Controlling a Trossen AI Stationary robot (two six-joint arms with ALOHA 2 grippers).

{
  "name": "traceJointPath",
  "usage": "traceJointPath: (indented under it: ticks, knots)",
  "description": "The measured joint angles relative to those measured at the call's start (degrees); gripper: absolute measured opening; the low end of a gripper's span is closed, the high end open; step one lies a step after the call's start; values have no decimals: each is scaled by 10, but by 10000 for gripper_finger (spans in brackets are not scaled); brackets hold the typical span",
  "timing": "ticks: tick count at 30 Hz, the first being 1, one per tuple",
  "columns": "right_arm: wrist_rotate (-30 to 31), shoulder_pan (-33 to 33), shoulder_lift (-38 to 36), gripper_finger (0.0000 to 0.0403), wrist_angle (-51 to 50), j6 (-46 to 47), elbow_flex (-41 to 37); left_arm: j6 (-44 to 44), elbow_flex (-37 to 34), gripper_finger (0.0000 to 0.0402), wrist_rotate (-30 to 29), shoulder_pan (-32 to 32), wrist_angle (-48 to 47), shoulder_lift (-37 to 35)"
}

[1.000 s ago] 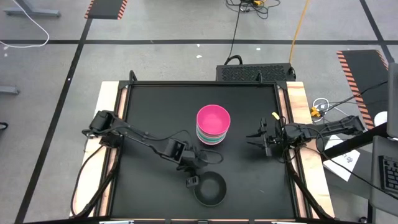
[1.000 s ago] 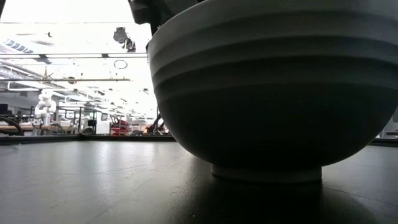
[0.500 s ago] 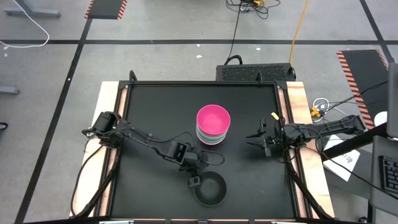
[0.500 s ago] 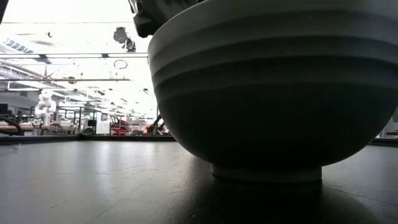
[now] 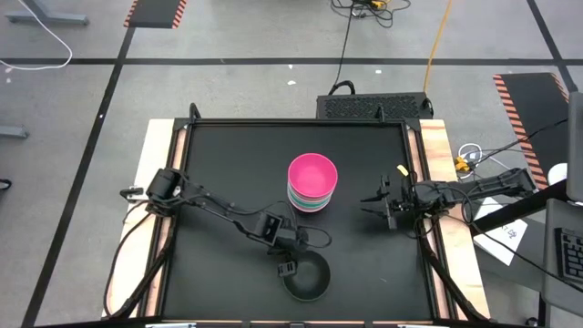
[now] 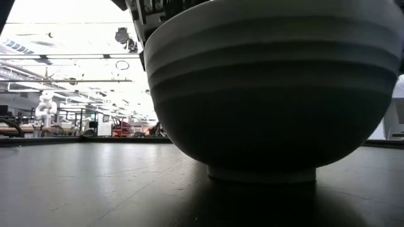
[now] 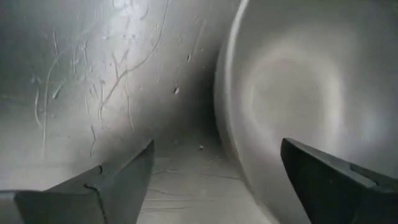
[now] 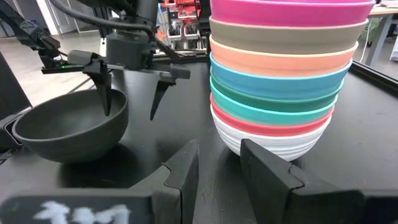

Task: Nest bowls inside each other
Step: Stack the black bowl on top of pink bowl

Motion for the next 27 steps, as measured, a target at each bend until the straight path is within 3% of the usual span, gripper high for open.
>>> traceJointPath:
  ticks: [3,7,16,27]
  knots:
    - [0,0,0,112,0,0,0,6,0,320,-4,0,2,-1]
    - [0,0,0,112,0,0,0,20,0,247,-3,0,4,-1]
    - [0,0,0,112,0,0,0,59,0,17,27,0,20,-1]
    - [0,0,0,112,0,0,0,119,0,7,79,-2,68,-10]
